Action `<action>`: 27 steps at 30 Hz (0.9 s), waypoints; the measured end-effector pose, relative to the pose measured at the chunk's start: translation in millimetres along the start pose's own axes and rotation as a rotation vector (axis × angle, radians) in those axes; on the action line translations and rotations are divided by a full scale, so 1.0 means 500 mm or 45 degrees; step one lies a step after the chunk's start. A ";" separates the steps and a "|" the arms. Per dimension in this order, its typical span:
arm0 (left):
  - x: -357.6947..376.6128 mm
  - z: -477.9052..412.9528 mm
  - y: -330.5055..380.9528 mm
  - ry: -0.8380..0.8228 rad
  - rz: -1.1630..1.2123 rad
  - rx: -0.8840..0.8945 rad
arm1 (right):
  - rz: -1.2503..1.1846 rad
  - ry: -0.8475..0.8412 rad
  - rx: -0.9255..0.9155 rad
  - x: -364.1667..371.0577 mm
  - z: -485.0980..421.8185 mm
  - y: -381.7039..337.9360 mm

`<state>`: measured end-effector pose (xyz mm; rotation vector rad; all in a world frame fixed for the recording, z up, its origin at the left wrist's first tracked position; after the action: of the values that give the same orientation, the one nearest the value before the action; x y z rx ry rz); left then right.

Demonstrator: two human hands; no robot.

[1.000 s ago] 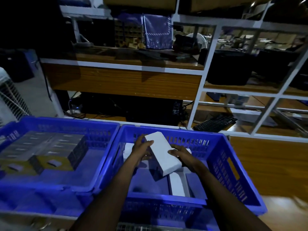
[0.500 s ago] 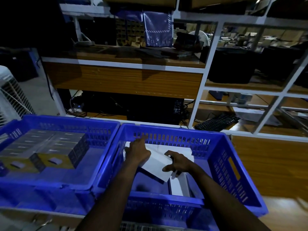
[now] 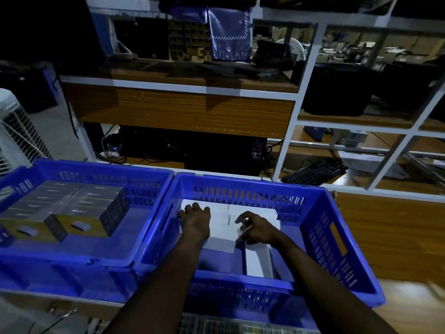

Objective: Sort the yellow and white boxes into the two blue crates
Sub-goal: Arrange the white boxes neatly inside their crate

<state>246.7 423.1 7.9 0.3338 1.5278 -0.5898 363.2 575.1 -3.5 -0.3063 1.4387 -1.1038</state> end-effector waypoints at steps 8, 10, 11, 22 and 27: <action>0.003 0.006 0.036 -0.037 0.017 0.098 | -0.055 -0.128 0.211 0.015 0.018 0.004; 0.000 0.008 0.044 -0.091 0.097 0.151 | -0.119 -0.188 0.283 0.024 0.025 0.006; 0.000 0.010 0.048 -0.128 0.130 0.179 | -0.144 -0.212 0.307 0.026 0.030 0.005; 0.104 0.059 0.053 -0.969 0.102 0.341 | -0.520 -0.295 0.565 0.042 0.050 0.018; 0.098 0.068 0.051 -1.017 0.060 0.324 | -0.674 -0.136 0.638 0.030 0.041 0.033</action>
<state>286.3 418.1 -43.4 0.2767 0.6780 -0.7650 384.7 563.4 -21.4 -0.3879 0.9591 -1.8023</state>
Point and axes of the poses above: each hand's wrist, its own z-axis away from the middle knuckle, its own x-axis out of the palm, y = z × x, the point moved 8 cm from there along -z, towards the middle knuckle, and after that the axes turned 10 degrees about y, right-handed, at the moved point
